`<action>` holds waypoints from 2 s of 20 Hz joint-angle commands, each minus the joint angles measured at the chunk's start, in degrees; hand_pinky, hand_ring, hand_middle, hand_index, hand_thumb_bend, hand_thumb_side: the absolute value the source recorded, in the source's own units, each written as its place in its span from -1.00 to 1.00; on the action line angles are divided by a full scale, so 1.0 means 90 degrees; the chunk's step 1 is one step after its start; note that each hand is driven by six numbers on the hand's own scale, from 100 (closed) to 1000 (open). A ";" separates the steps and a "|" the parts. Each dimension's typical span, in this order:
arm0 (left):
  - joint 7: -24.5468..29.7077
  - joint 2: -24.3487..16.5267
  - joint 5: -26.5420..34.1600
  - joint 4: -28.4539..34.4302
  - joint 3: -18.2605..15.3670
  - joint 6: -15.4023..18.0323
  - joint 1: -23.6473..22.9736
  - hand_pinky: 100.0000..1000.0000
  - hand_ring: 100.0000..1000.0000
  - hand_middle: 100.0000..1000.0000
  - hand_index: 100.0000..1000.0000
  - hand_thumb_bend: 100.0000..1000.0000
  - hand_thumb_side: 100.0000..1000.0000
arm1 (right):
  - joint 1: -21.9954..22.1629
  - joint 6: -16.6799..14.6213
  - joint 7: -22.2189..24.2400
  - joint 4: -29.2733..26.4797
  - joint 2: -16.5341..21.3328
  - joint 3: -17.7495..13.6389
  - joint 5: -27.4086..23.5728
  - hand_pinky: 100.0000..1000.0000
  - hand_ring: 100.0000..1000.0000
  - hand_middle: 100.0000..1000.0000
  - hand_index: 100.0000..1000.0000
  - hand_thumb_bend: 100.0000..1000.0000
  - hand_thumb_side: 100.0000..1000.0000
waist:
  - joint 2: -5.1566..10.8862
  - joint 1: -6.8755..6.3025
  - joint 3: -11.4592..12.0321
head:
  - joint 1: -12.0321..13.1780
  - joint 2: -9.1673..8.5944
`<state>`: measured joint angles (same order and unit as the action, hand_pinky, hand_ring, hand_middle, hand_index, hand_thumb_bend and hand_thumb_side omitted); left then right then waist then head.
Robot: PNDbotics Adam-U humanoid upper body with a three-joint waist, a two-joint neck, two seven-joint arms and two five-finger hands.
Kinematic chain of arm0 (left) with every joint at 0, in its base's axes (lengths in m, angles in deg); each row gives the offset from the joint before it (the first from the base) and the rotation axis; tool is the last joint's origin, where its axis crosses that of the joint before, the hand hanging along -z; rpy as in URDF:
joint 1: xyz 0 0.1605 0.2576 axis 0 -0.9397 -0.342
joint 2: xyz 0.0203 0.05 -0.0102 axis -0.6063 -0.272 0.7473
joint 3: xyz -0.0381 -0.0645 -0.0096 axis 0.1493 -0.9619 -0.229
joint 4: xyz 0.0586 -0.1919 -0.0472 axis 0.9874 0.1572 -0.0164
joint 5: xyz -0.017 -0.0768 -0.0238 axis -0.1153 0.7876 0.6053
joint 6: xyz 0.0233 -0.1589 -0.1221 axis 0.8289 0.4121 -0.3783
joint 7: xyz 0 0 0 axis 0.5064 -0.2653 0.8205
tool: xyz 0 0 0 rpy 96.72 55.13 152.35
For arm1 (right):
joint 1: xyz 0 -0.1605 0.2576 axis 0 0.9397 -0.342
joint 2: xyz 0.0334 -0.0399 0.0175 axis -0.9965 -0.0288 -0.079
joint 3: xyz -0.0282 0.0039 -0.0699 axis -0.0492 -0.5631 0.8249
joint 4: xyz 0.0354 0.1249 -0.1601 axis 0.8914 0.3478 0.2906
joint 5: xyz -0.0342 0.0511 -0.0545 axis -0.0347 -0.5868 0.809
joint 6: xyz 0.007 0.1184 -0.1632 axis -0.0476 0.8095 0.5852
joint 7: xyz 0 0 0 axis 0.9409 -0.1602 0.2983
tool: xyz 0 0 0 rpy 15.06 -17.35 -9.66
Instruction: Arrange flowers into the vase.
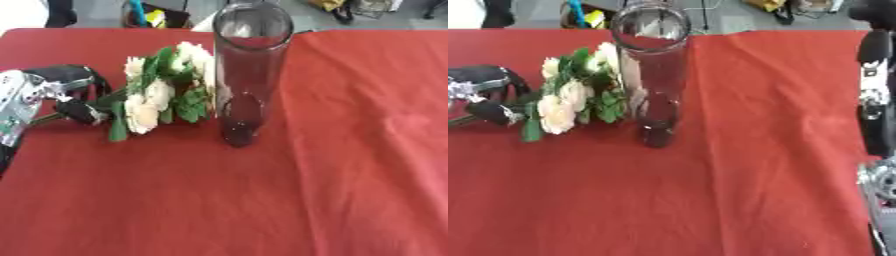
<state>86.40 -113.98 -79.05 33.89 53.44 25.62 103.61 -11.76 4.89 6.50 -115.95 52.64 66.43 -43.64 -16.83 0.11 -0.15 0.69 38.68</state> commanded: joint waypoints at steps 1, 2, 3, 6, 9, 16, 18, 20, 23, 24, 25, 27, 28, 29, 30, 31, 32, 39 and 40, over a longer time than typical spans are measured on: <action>-0.0085 -0.0104 0.0091 0.0036 -0.0105 -0.0021 0.0091 -0.40 -0.01 0.21 0.56 -0.96 -0.22 | -0.0017 -0.0005 0.0028 -0.0053 0.0056 -0.0014 0.0005 0.84 0.70 0.41 0.76 -1.00 0.97 | 0.0102 0.0000 -0.0006 | 0.0019 -0.0067; -0.0080 -0.0095 0.0131 0.0042 -0.0105 -0.0004 0.0094 -0.28 0.12 0.31 0.62 -0.88 -0.23 | -0.0014 -0.0003 0.0033 -0.0053 0.0053 -0.0010 0.0004 0.84 0.70 0.41 0.76 -1.00 0.97 | 0.0104 0.0001 -0.0004 | 0.0020 -0.0062; -0.0065 -0.0089 0.0180 0.0056 -0.0102 0.0026 0.0098 -0.24 0.16 0.32 0.62 -0.82 -0.23 | -0.0011 -0.0001 0.0039 -0.0053 0.0050 -0.0006 0.0003 0.84 0.70 0.41 0.76 -1.00 0.97 | 0.0106 0.0002 -0.0002 | 0.0019 -0.0059; 0.0064 -0.0080 0.0333 0.0120 -0.0072 0.0146 0.0115 -0.20 0.22 0.40 0.66 -0.69 -0.24 | -0.0001 0.0013 0.0055 -0.0053 0.0038 0.0001 -0.0003 0.84 0.70 0.41 0.76 -1.00 0.97 | 0.0111 -0.0002 0.0002 | 0.0024 -0.0060; 0.0177 -0.0059 0.0435 0.0153 -0.0070 0.0201 0.0136 -0.19 0.23 0.40 0.65 -0.66 -0.24 | 0.0005 0.0016 0.0064 -0.0053 0.0029 0.0002 -0.0005 0.85 0.70 0.41 0.76 -1.00 0.97 | 0.0110 -0.0002 -0.0006 | 0.0036 -0.0073; 0.0124 -0.0019 0.0408 0.0190 -0.0053 0.0197 0.0150 -0.34 0.04 0.26 0.56 -0.64 -0.25 | 0.0016 0.0029 0.0101 -0.0053 0.0011 0.0017 -0.0010 0.85 0.71 0.41 0.75 -1.00 0.95 | 0.0094 -0.0004 -0.0029 | 0.0047 -0.0076; 0.0085 -0.0006 0.0377 0.0186 -0.0052 0.0196 0.0164 -0.44 -0.08 0.14 0.47 -0.65 -0.25 | 0.0020 0.0034 0.0114 -0.0053 0.0007 0.0022 -0.0012 0.85 0.71 0.41 0.75 -1.00 0.98 | 0.0094 -0.0009 -0.0026 | 0.0054 -0.0070; 0.0035 0.0017 0.0343 0.0171 -0.0052 0.0181 0.0177 -0.54 -0.18 0.03 0.40 -0.67 -0.25 | 0.0020 0.0044 0.0129 -0.0053 0.0000 0.0030 -0.0018 0.85 0.71 0.41 0.75 -1.00 0.98 | 0.0093 -0.0012 -0.0026 | 0.0058 -0.0078; -0.0008 0.0052 0.0279 0.0107 -0.0044 0.0137 0.0184 -0.71 -0.34 -0.13 0.27 -0.78 -0.25 | 0.0020 0.0051 0.0143 -0.0053 -0.0006 0.0035 -0.0025 0.85 0.71 0.41 0.75 -1.00 0.98 | 0.0089 -0.0008 -0.0034 | 0.0069 -0.0091; -0.0017 0.0064 0.0260 0.0080 -0.0042 0.0121 0.0187 -0.71 -0.34 -0.13 0.27 -0.78 -0.25 | 0.0020 0.0049 0.0147 -0.0053 -0.0007 0.0036 -0.0027 0.85 0.71 0.41 0.75 -1.00 0.98 | 0.0088 -0.0006 -0.0037 | 0.0074 -0.0091; -0.0019 0.0073 0.0243 0.0049 -0.0040 0.0104 0.0185 -0.78 -0.43 -0.21 0.19 -0.89 -0.23 | 0.0020 0.0049 0.0148 -0.0053 -0.0007 0.0035 -0.0028 0.85 0.71 0.41 0.75 -1.00 0.98 | 0.0088 -0.0003 -0.0039 | 0.0076 -0.0096; -0.0017 0.0104 0.0234 -0.0032 -0.0050 0.0046 0.0178 -0.83 -0.48 -0.27 0.12 -0.99 -0.22 | 0.0022 0.0048 0.0149 -0.0053 -0.0007 0.0032 -0.0029 0.85 0.71 0.41 0.75 -1.00 0.98 | 0.0090 0.0001 -0.0041 | 0.0081 -0.0095; -0.0032 0.0119 0.0245 -0.0059 -0.0057 0.0019 0.0178 -0.80 -0.45 -0.26 0.11 -1.00 -0.24 | 0.0022 0.0046 0.0153 -0.0053 -0.0009 0.0034 -0.0030 0.86 0.71 0.41 0.75 -1.00 0.98 | 0.0090 0.0002 -0.0039 | 0.0081 -0.0095; -0.0063 0.0134 0.0255 -0.0078 -0.0062 -0.0004 0.0178 -0.56 -0.39 -0.25 0.08 -1.00 -0.26 | 0.0022 0.0044 0.0158 -0.0053 -0.0013 0.0036 -0.0031 0.86 0.71 0.41 0.75 -1.00 0.98 | 0.0090 0.0002 -0.0037 | 0.0079 -0.0098; -0.0088 0.0148 0.0273 -0.0096 -0.0061 -0.0016 0.0174 -0.34 -0.30 -0.19 0.10 -1.00 -0.27 | 0.0021 0.0044 0.0162 -0.0053 -0.0016 0.0036 -0.0033 0.86 0.70 0.40 0.75 -1.00 0.98 | 0.0089 0.0003 -0.0036 | 0.0081 -0.0101; -0.0102 0.0165 0.0303 -0.0111 -0.0053 -0.0007 0.0164 -0.12 -0.08 -0.04 0.15 -1.00 -0.29 | 0.0022 0.0044 0.0166 -0.0053 -0.0020 0.0034 -0.0034 0.86 0.69 0.40 0.75 -1.00 0.98 | 0.0088 0.0005 -0.0035 | 0.0086 -0.0106; -0.0118 0.0177 0.0334 -0.0113 -0.0046 0.0022 0.0155 -0.06 0.01 -0.02 0.14 -1.00 -0.30 | 0.0022 0.0046 0.0167 -0.0053 -0.0023 0.0029 -0.0035 0.86 0.69 0.40 0.75 -1.00 0.98 | 0.0087 0.0009 -0.0035 | 0.0088 -0.0108; -0.0073 0.0235 0.0599 -0.0189 -0.0060 0.0025 0.0106 -0.37 -0.23 -0.17 0.08 -1.00 -0.33 | 0.0027 0.0047 0.0140 -0.0053 -0.0033 0.0006 -0.0051 0.86 0.68 0.40 0.75 -1.00 0.98 | 0.0091 0.0028 -0.0021 | 0.0074 -0.0113; -0.0067 0.0234 0.0613 -0.0187 -0.0060 0.0010 0.0104 -0.53 -0.36 -0.26 0.00 -1.00 -0.32 | 0.0030 0.0048 0.0138 -0.0053 -0.0035 0.0005 -0.0052 0.86 0.68 0.40 0.75 -1.00 0.98 | 0.0091 0.0029 -0.0019 | 0.0073 -0.0112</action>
<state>85.63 -111.43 -73.97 31.94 53.42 25.88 103.82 -11.24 5.32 7.82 -115.94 51.69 66.79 -43.79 -16.97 0.42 -0.36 1.36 38.21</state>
